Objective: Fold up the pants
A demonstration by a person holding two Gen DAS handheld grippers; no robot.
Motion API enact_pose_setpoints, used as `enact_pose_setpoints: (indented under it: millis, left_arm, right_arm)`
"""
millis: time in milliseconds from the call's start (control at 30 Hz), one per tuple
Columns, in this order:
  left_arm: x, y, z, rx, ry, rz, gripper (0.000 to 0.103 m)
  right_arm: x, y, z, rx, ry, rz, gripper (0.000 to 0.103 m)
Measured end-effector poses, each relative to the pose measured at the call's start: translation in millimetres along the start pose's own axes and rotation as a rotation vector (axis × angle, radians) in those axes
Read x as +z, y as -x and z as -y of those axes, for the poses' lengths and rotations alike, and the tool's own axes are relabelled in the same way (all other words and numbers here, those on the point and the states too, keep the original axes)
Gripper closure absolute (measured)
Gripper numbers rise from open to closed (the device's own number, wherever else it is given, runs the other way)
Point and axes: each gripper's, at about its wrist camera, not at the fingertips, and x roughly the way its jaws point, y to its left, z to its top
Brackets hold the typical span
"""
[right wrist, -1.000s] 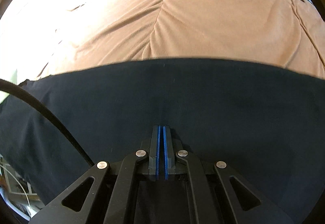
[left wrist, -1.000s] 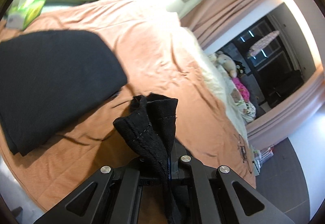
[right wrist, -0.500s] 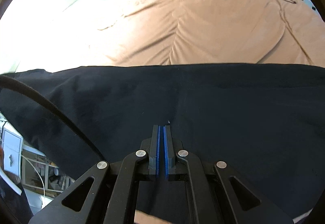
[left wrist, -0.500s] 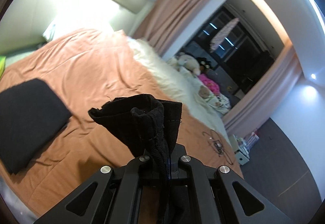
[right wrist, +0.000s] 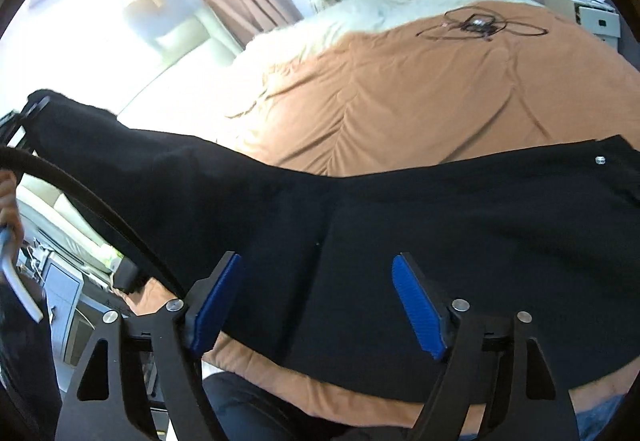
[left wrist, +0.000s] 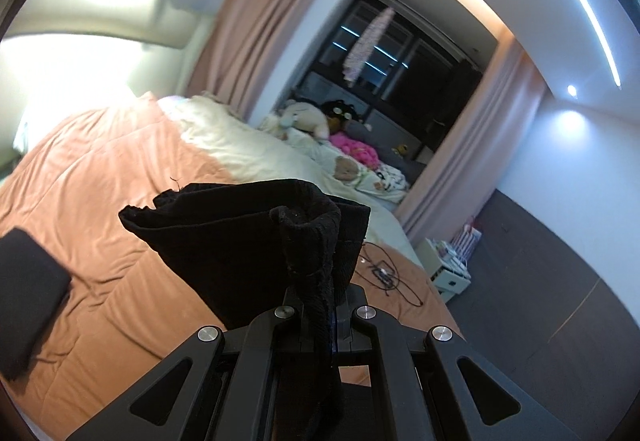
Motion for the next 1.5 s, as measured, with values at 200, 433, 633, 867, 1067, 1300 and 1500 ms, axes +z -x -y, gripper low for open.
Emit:
enact_pose_setpoints:
  millis: [200,433,633,867,1067,1300,1500]
  left_arm:
    - [4,-24,59,-0.05,-0.061,-0.032,0.1]
    - [-5,-50,126,-0.089,-0.122,-0.069,0.1]
    - [-25,-82,184,-0.122,-0.141,-0.127,0.1]
    - [-69,-143,244,-0.166,-0.135,-0.247,0.1]
    - [-138,-203,286,-0.228,-0.124,-0.396,0.1]
    - [-231,-260,322,-0.286,-0.111,-0.572,0.1]
    - [-289,-273,344,-0.335,-0.07,-0.671,0.1]
  right_arm:
    - [-21,50,38,-0.013,-0.019,0.054,0.025]
    - [-53,121,74,-0.03,-0.085,0.125,0.025]
    - [-75,169,106,-0.058,-0.146,0.19,0.025]
    - [-112,222,138,-0.11,-0.243,0.276,0.025]
    - [-143,245,142,-0.194,-0.285,0.287,0.025]
    - [-171,270,132,-0.264,-0.341,0.307,0.025]
    - [-179,268,124,-0.273,-0.409,0.295,0.025]
